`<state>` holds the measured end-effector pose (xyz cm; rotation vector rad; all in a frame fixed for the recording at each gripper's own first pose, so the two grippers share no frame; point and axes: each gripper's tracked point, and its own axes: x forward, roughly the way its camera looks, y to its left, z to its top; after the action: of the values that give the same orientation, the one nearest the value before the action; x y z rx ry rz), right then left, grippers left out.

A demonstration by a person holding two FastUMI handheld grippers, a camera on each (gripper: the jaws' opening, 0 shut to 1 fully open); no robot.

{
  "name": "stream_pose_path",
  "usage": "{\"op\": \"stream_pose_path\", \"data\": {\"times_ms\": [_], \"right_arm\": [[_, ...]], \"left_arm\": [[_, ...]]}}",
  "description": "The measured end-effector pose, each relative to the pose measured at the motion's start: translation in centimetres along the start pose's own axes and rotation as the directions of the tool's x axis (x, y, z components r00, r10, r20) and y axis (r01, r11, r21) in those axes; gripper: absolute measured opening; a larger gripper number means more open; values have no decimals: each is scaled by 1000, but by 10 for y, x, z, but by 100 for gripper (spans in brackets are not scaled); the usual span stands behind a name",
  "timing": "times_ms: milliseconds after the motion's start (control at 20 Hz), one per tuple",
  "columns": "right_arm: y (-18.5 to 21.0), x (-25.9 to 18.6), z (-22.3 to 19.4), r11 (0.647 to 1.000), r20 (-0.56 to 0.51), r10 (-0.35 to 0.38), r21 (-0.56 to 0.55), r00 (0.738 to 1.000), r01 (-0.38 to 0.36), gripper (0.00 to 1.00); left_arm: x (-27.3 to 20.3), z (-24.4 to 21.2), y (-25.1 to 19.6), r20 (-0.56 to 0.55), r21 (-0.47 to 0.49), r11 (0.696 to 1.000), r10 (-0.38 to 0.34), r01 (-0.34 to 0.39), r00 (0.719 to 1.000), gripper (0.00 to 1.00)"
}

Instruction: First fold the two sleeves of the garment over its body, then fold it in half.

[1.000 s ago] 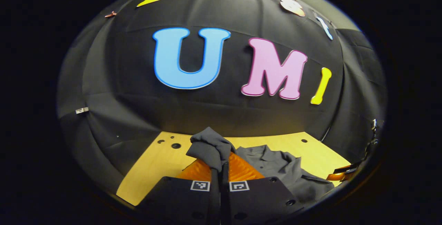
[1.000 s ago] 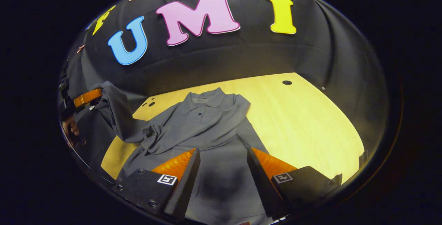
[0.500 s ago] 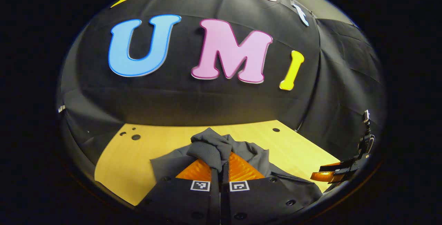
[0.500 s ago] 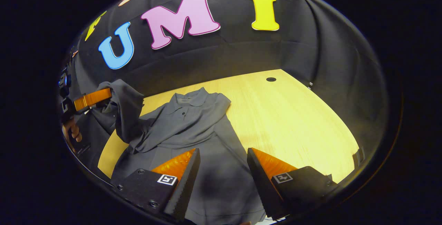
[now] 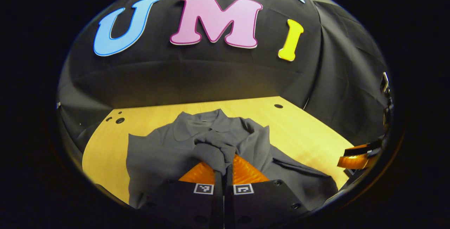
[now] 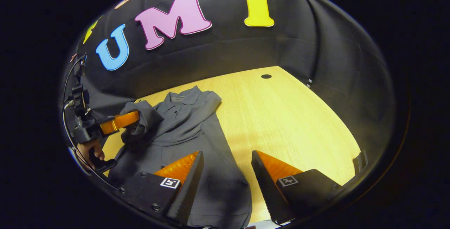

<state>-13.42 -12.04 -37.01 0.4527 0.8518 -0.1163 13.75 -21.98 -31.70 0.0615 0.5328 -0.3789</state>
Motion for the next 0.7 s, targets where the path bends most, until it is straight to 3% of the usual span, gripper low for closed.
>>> {"op": "stream_pose_path", "data": {"times_ms": [250, 350, 500, 550, 700], "right_arm": [[-9, 2, -8, 999, -25, 11, 36, 1000, -10, 85], [-14, 5, -10, 999, -31, 2, 49, 1000, -1, 85], [-16, 8, -8, 999, -32, -8, 35, 999, 9, 85], [-17, 8, -8, 999, -31, -8, 31, 999, 9, 85], [-16, 8, -6, 999, -32, -3, 37, 999, 5, 85]], "left_arm": [[19, -40, -18, -66, 19, 1000, -21, 22, 998, 8], [24, -55, -25, -97, 15, 999, -41, 43, 994, 13], [29, -69, -32, -118, 20, 998, -56, 59, 991, 30], [32, -72, -37, -126, 23, 998, -59, 62, 990, 28], [35, -74, -45, -129, 33, 997, -70, 75, 989, 72]]}}
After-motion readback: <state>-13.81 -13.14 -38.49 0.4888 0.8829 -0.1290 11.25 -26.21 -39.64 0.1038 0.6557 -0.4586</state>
